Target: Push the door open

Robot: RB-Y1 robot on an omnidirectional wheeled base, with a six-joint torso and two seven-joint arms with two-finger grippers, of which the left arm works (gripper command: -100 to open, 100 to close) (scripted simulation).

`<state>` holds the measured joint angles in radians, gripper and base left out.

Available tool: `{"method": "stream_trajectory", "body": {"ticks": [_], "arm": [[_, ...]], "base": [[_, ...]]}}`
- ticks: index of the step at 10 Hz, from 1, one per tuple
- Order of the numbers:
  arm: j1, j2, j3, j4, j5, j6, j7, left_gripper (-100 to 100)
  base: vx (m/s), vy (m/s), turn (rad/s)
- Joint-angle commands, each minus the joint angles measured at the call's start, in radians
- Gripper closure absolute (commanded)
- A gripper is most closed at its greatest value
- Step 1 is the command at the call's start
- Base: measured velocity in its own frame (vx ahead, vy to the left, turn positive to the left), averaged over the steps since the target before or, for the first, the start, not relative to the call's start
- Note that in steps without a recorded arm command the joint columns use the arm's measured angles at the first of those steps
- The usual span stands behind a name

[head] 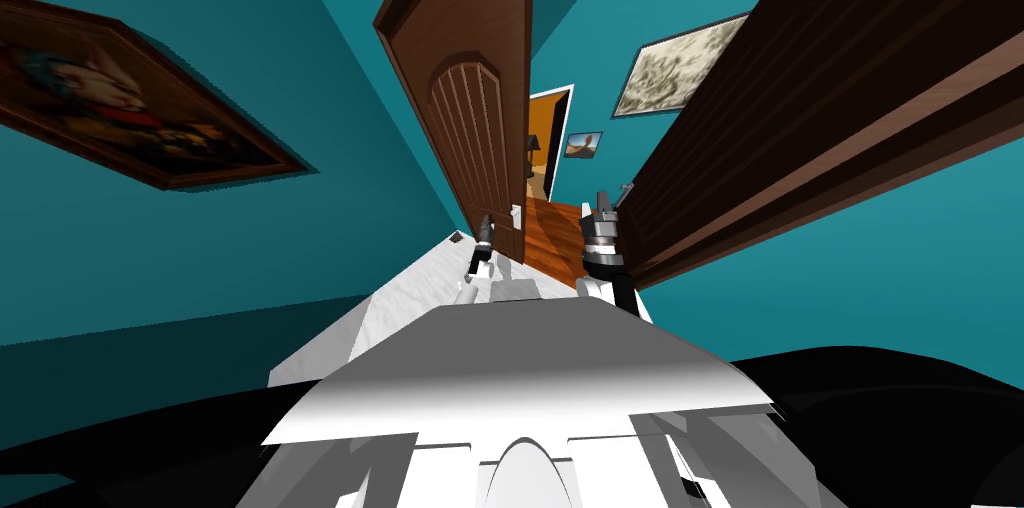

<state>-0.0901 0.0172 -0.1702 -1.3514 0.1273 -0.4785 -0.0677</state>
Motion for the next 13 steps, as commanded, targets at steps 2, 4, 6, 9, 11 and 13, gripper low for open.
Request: {"method": "stream_trajectory", "body": {"ticks": [2, 4, 6, 9, 11, 13], "arm": [[-0.036, -0.001, -0.008, 0.067, 0.001, 0.002, 0.004, -100], [-0.061, -0.005, -0.016, 0.113, 0.002, 0.007, 0.006, -100], [-0.087, -0.008, -0.023, 0.158, 0.002, 0.013, 0.008, -100], [-0.135, -0.015, -0.038, 0.238, 0.003, 0.022, 0.012, -100], [-0.158, -0.019, -0.045, 0.285, 0.004, 0.027, 0.014, -100], [-0.180, -0.023, -0.051, 0.324, 0.004, 0.031, 0.016, -100]], "base": [[0.016, 0.059, -0.096], [0.020, 0.065, -0.084], [0.037, 0.065, -0.094], [0.018, 0.067, -0.090], [0.023, 0.067, -0.084], [0.027, 0.093, -0.115]]}}
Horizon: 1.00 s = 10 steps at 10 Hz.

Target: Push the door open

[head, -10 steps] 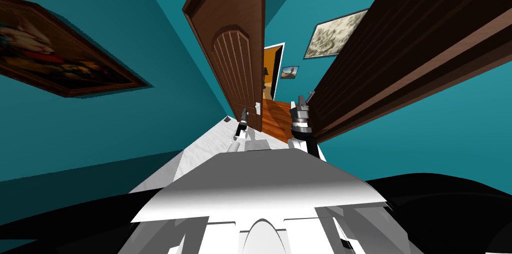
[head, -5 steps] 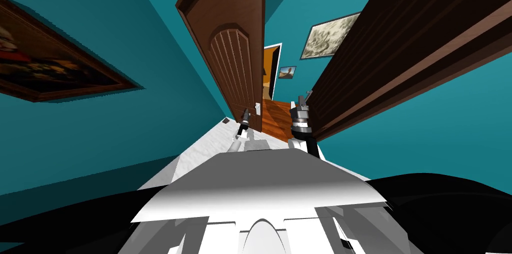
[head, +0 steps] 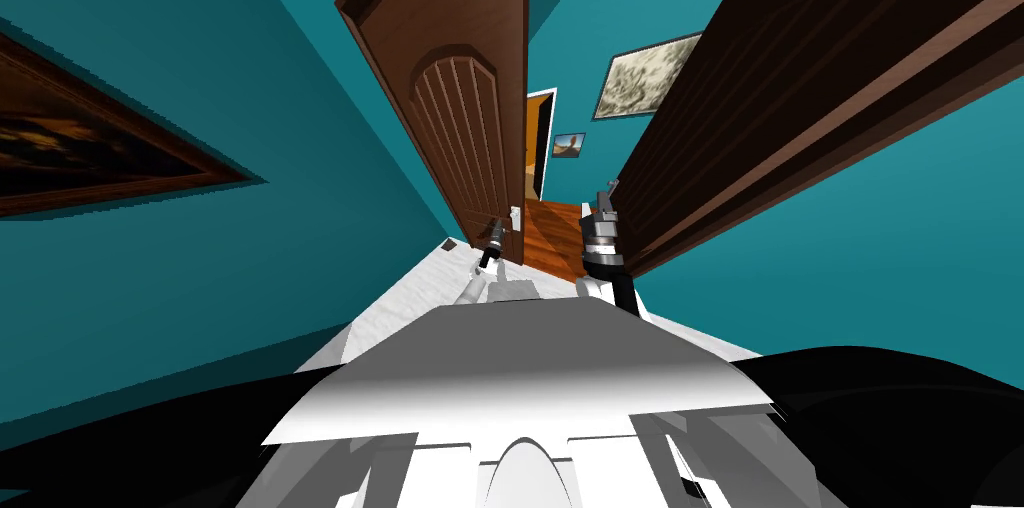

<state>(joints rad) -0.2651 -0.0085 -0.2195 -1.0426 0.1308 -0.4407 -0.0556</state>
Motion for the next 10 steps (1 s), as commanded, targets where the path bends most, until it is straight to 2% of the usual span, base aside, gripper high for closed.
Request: {"method": "stream_trajectory", "body": {"ticks": [1, 2, 3, 6, 7, 10], "arm": [[-0.025, -0.002, -0.008, 0.050, 0.001, -0.003, 0.006, -100], [-0.045, -0.006, -0.014, 0.075, 0.002, 0.001, 0.008, -100], [-0.045, -0.006, -0.014, 0.087, 0.002, 0.001, 0.008, -100], [-0.095, -0.020, -0.029, 0.175, 0.003, 0.011, 0.012, -100], [-0.119, -0.027, -0.036, 0.218, 0.003, 0.016, 0.014, -100], [-0.143, -0.036, -0.043, 0.260, 0.004, 0.020, 0.016, -100]], "base": [[0.013, 0.069, -0.071], [0.026, 0.103, -0.164], [0.028, 0.081, -0.050], [0.030, 0.082, -0.101], [0.036, 0.130, -0.185], [0.019, 0.090, -0.055]]}}
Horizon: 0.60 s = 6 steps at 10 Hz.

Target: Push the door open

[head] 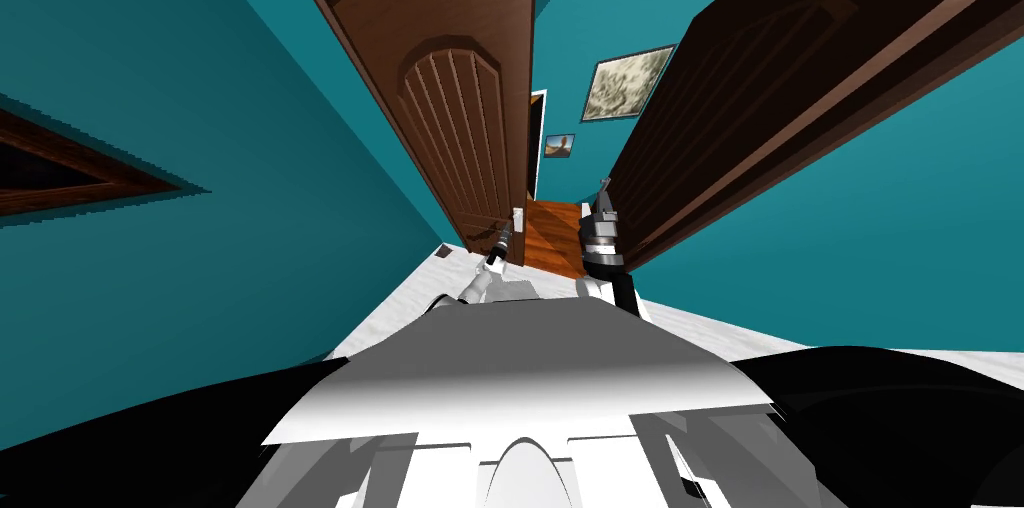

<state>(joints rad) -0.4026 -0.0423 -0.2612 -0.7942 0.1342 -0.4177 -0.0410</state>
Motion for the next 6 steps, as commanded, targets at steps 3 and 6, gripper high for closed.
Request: {"method": "stream_trajectory", "body": {"ticks": [3, 6], "arm": [[0.000, 0.047, 0.004, 0.005, 0.001, -0.004, 0.000, -100], [0.000, 0.064, 0.008, 0.009, 0.003, -0.009, 0.000, -100]], "base": [[0.083, -0.012, -0.018], [0.164, -0.073, -0.021]]}}
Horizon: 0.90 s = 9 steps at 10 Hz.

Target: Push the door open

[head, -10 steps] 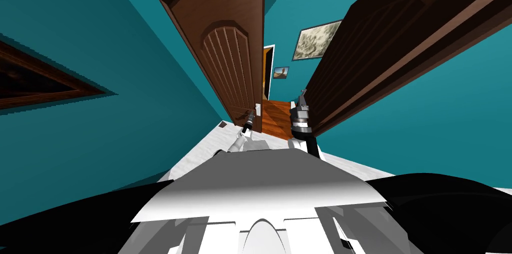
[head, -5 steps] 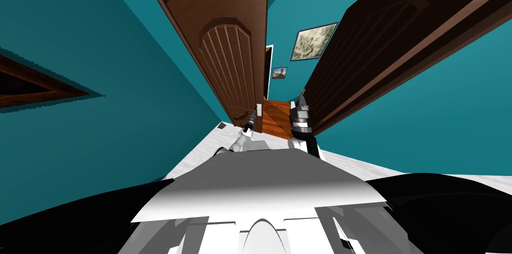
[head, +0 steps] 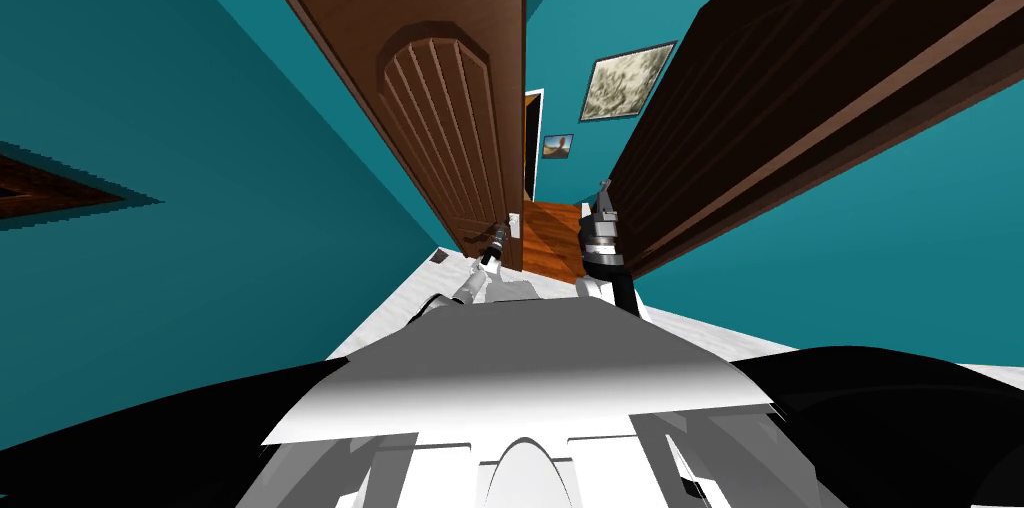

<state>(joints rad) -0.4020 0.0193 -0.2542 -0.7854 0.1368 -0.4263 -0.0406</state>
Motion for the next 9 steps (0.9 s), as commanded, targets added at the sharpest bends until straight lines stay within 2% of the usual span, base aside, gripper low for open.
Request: {"method": "stream_trajectory", "body": {"ticks": [1, 2, 4, 5, 6, 9], "arm": [[0.000, -0.001, 0.003, 0.002, 0.001, -0.002, -0.001, -100], [0.001, -0.010, 0.005, 0.003, 0.002, -0.004, -0.001, -100], [0.001, -0.049, 0.009, 0.006, 0.003, -0.008, -0.001, -100], [-0.007, -0.036, 0.008, 0.022, 0.003, -0.017, 0.002, -100], [-0.007, -0.036, 0.008, 0.022, 0.003, -0.017, 0.002, 100], [-0.007, -0.036, 0.008, 0.022, 0.003, -0.017, 0.002, 100]], "base": [[0.222, -0.059, -0.022], [0.219, -0.062, -0.028], [0.191, -0.082, -0.027], [0.087, -0.040, 0.001], [-0.009, 0.005, 0.008], [-0.016, 0.011, -0.012]]}}
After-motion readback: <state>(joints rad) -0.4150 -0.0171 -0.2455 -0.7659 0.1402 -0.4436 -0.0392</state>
